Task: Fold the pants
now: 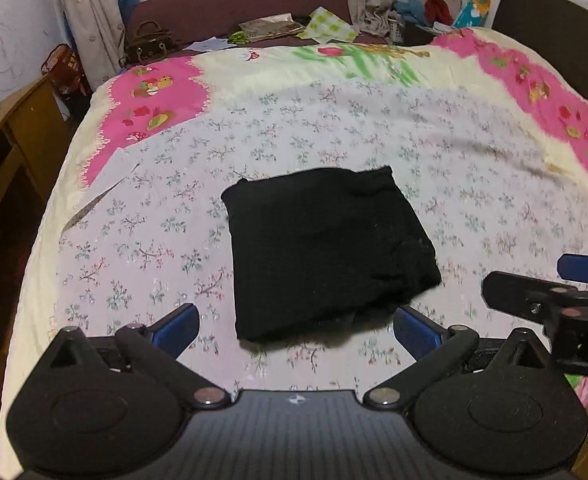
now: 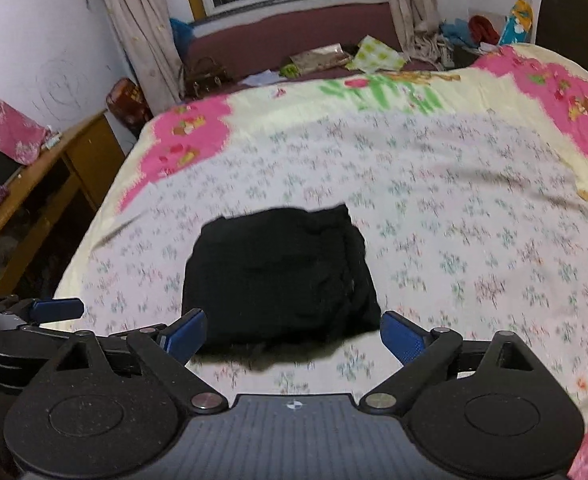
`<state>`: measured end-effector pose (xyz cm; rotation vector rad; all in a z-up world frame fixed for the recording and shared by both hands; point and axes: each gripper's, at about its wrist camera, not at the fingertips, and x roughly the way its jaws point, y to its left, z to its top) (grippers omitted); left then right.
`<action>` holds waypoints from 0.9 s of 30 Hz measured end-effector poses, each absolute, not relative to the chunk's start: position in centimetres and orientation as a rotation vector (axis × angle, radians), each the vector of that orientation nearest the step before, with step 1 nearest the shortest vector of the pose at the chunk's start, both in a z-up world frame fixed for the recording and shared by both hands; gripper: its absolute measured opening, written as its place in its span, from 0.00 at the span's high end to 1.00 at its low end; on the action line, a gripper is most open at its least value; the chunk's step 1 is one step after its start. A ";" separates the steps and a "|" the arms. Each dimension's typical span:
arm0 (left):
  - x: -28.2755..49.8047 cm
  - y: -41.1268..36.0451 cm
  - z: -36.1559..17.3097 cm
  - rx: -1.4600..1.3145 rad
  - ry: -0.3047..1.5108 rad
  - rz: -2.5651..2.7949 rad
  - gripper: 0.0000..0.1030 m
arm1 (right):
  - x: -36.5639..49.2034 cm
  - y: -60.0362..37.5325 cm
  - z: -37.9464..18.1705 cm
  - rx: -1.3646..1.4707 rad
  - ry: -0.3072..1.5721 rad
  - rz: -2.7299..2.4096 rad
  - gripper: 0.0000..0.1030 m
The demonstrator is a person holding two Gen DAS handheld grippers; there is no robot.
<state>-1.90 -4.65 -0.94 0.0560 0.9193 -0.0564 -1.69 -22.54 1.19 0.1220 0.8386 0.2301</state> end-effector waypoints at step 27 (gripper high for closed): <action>-3.8 -3.4 -0.4 -0.011 0.903 -0.052 0.00 | -3.6 -21.8 1.5 0.140 0.855 0.184 0.21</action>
